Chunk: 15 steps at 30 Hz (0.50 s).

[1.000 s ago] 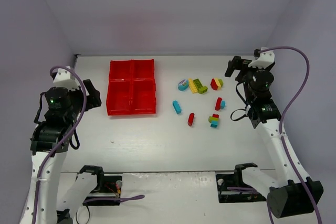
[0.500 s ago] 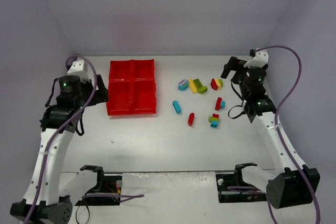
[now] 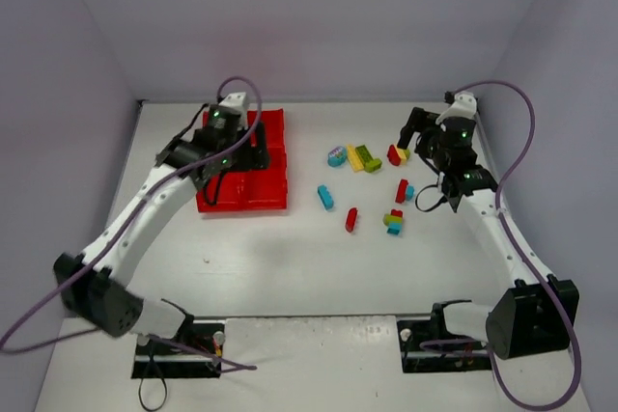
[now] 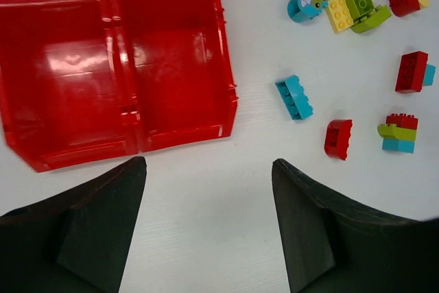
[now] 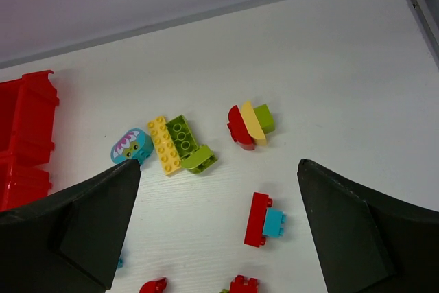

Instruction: Sort the legos into containers by color

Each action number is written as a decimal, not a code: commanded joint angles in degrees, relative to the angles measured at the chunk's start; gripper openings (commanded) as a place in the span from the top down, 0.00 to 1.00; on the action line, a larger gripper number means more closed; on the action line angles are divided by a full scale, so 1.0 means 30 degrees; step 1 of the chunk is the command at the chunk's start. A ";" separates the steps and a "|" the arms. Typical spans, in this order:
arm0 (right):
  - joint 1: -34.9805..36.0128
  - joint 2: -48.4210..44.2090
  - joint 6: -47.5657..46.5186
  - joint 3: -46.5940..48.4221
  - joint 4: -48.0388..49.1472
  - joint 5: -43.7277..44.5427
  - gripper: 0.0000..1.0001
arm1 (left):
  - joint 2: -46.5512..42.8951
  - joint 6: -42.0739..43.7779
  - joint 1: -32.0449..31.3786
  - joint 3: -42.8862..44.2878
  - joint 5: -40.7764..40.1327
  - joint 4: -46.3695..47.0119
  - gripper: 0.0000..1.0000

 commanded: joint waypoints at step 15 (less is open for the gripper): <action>-0.0005 0.0720 0.0754 0.1195 0.0434 0.1765 0.02 | 1.4419 -0.7864 -0.5638 0.9516 -0.1849 -0.1087 0.32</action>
